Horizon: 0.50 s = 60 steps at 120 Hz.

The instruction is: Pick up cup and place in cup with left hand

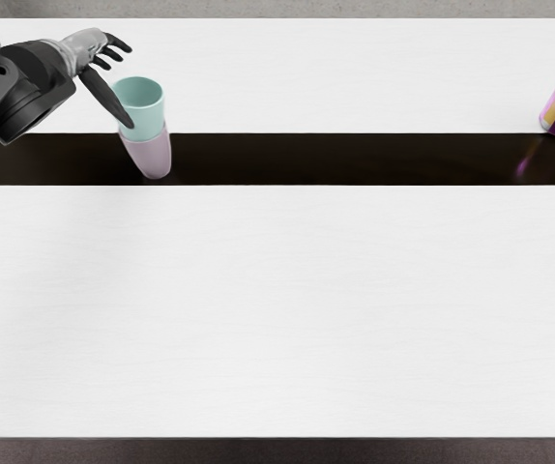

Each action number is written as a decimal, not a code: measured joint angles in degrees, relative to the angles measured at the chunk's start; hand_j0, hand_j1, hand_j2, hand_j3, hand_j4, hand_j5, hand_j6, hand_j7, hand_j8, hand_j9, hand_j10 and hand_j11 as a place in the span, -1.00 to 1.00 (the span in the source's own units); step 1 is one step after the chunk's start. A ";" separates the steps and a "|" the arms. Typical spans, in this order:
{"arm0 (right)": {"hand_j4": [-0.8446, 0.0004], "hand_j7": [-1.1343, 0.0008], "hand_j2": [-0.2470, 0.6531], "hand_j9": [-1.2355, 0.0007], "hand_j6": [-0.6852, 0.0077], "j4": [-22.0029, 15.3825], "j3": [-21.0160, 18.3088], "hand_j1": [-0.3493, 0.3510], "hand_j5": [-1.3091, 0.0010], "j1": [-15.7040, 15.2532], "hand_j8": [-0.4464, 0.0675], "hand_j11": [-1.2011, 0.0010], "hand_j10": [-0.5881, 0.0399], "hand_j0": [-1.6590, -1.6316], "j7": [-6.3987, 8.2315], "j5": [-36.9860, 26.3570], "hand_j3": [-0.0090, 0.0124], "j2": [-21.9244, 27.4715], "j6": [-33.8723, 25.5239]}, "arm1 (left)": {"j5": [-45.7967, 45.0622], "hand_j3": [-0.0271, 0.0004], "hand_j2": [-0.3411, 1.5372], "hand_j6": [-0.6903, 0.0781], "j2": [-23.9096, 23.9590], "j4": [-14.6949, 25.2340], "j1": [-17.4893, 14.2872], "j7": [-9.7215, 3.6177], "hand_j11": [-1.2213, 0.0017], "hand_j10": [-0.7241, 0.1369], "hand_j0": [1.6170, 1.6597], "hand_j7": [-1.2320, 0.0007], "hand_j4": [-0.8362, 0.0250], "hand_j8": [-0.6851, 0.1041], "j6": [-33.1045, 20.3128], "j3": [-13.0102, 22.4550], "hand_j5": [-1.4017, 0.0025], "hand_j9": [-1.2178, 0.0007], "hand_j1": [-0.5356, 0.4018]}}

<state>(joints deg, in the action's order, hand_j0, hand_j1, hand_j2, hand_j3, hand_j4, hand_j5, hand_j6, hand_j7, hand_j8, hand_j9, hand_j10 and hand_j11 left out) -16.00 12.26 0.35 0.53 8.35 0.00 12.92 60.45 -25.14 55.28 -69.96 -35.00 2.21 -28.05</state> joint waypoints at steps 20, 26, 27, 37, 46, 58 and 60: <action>1.00 1.00 -0.45 1.00 0.98 0.00 -0.01 -1.00 1.00 0.00 0.74 1.00 0.87 -0.93 0.00 0.00 -0.16 0.00 0.00 | -0.35 0.97 -0.59 0.33 0.00 0.00 0.01 0.00 0.60 0.25 0.91 0.60 0.52 0.28 0.03 -0.08 0.65 0.60 0.42; 1.00 1.00 -0.45 1.00 0.98 0.00 0.00 -1.00 1.00 0.00 0.74 1.00 0.87 -0.93 0.00 0.00 -0.16 0.00 0.00 | -2.78 0.97 -0.60 0.37 -0.11 0.00 -1.27 0.00 0.64 0.29 0.91 0.64 0.56 0.32 0.17 -0.05 0.68 0.64 0.47; 1.00 1.00 -0.45 1.00 0.98 0.00 0.00 -1.00 1.00 0.00 0.74 1.00 0.87 -0.93 0.00 0.00 -0.16 0.00 0.00 | -3.31 0.97 -0.60 0.38 -0.14 0.01 -1.53 0.00 0.65 0.30 0.91 0.65 0.57 0.33 0.23 -0.05 0.69 0.65 0.48; 1.00 1.00 -0.45 1.00 0.98 0.00 0.00 -1.00 1.00 0.00 0.74 1.00 0.87 -0.93 0.00 0.00 -0.16 0.00 0.00 | -7.21 0.97 -0.61 0.48 -0.66 0.04 -1.47 0.00 0.73 0.39 0.91 0.73 0.65 0.42 0.62 -0.01 0.76 0.73 0.57; 1.00 1.00 -0.45 1.00 0.98 0.00 0.00 -1.00 1.00 0.00 0.74 1.00 0.87 -0.93 0.00 0.00 -0.16 0.00 0.00 | -8.84 0.97 -0.61 0.55 -2.27 0.05 -0.42 0.00 0.79 0.46 0.92 0.80 0.72 0.49 0.66 -0.02 0.82 0.79 0.65; 1.00 1.00 -0.45 1.00 0.98 0.00 0.00 -1.00 1.00 0.00 0.74 1.00 0.87 -0.93 0.00 0.00 -0.16 0.00 0.00 | -9.83 0.97 -0.62 0.62 -4.63 0.07 0.79 0.00 0.85 0.52 0.92 0.86 0.78 0.56 0.53 -0.06 0.87 0.85 0.72; 1.00 1.00 -0.45 1.00 0.98 0.00 -0.01 -1.00 1.00 0.00 0.74 1.00 0.87 -0.93 0.00 0.00 -0.16 0.00 0.00 | -9.92 0.97 -0.62 0.63 -5.02 0.08 1.17 0.00 0.86 0.53 0.92 0.86 0.79 0.57 0.52 -0.08 0.88 0.86 0.73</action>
<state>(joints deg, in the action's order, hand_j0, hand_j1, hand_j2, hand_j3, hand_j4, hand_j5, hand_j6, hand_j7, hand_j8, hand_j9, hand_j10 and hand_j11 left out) -16.00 12.25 0.35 0.53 8.35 0.00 12.92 50.53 -30.15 55.36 -68.79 -35.00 2.72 -28.13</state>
